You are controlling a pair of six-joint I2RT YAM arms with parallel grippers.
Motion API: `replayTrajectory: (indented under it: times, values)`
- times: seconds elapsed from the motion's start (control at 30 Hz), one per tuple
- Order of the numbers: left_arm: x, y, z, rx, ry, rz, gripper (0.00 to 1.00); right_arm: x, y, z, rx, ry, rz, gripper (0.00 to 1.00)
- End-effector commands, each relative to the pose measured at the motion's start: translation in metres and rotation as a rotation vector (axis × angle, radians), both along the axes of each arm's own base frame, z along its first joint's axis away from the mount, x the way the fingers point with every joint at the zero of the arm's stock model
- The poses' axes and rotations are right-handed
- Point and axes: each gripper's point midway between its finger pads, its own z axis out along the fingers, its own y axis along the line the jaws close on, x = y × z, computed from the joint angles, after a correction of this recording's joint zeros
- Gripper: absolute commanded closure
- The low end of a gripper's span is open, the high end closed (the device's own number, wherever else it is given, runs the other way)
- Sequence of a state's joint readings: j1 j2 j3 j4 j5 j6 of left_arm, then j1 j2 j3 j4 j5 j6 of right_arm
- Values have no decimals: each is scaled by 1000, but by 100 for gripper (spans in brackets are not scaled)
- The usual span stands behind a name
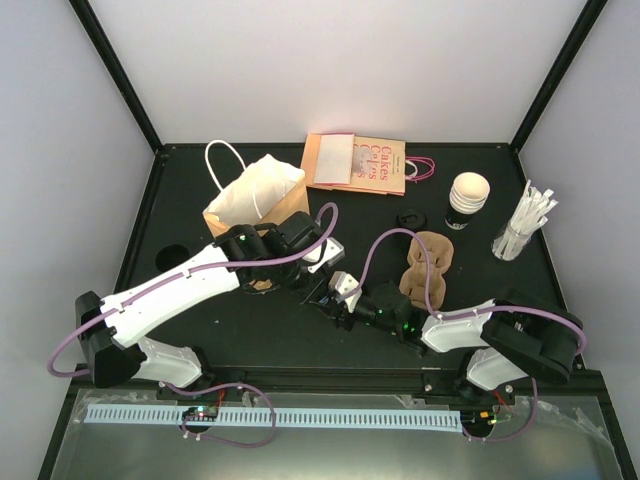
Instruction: Pack the takeout coffee
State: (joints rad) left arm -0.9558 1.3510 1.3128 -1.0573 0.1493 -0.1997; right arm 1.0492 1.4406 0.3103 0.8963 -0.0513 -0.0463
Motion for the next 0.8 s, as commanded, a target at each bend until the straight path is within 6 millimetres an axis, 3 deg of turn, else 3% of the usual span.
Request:
replayTrajectory:
  times: [0.0,0.27,0.4,0.47,0.77]
  values:
    - [3,0,-1,10,-9,9,84,2,4,24,65,-47,-5,36]
    - [4,0,-6,23,-4,12,85,2,4,26,66,-50,-5,35]
    - [4,0,-10,36,5,10,98,3,3,25,65,-47,-7,35]
    - [4,1,-10,45,6,11,99,3,3,23,62,-45,-8,35]
    - [8,8,4,54,-38,23,98,2,1,2,32,-19,-15,28]
